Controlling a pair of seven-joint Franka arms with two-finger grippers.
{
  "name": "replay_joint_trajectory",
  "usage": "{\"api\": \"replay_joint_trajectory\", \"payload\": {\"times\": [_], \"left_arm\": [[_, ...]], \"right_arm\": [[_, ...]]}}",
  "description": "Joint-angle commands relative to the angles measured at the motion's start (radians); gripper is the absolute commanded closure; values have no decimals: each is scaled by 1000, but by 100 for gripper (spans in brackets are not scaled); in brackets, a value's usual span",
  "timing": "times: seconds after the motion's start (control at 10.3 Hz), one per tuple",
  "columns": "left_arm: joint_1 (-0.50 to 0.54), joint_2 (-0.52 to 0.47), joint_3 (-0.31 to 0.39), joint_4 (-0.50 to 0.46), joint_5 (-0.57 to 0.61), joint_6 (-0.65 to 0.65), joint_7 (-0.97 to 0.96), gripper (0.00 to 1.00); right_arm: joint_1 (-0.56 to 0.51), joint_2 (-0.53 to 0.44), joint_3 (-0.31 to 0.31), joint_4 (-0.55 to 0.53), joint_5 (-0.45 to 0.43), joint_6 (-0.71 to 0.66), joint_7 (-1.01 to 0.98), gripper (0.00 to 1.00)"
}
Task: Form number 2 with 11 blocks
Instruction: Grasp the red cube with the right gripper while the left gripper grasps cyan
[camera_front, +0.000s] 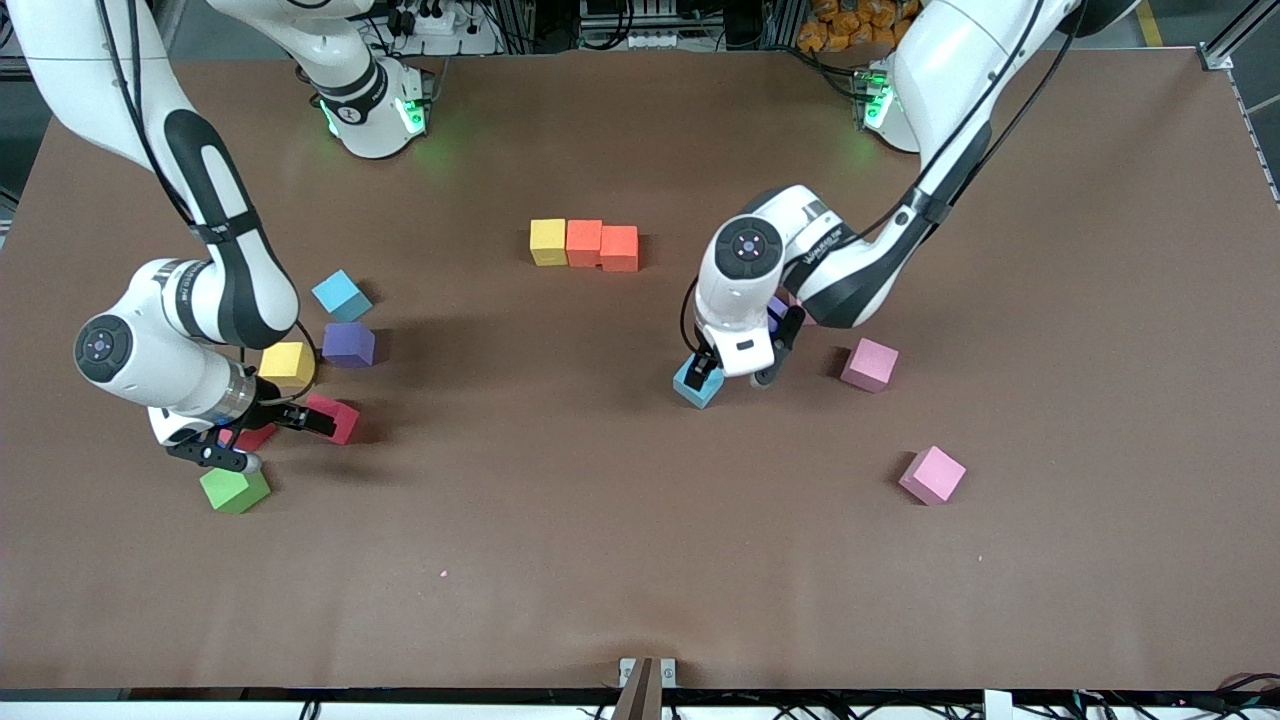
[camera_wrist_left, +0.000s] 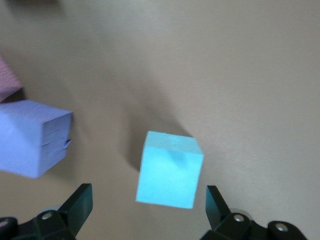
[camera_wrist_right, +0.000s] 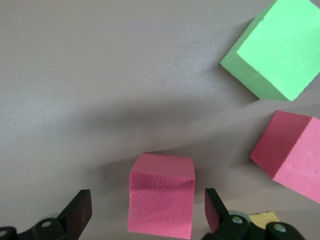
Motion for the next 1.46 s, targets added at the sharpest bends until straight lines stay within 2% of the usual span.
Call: {"api": "replay_joint_trajectory", "payload": {"times": [0.0, 0.29, 0.78, 0.98, 1.07, 1.17, 1.27, 1.37], "left_arm": [[-7, 90, 3, 92, 18, 12, 19, 0], [-49, 122, 40, 94, 19, 25, 12, 0], [-49, 158, 40, 89, 24, 26, 13, 0], [-49, 179, 40, 92, 52, 40, 13, 0], [-50, 190, 40, 92, 56, 52, 12, 9], [-49, 195, 40, 92, 58, 52, 18, 51], [-47, 192, 40, 94, 59, 52, 24, 78], [-49, 188, 40, 96, 58, 52, 27, 87]], "right_arm": [[-3, 1, 0, -1, 10, -16, 23, 0], [11, 21, 0, -2, 10, -62, 53, 0], [2, 47, 0, 4, 10, -65, 58, 0], [7, 68, 0, 16, 11, -65, 56, 10], [7, 68, 0, 18, 11, -65, 60, 16], [8, 68, 2, 18, 13, -65, 70, 23], [13, 68, 2, 18, 13, -65, 81, 37], [16, 70, 2, 30, 11, -65, 69, 51]]}}
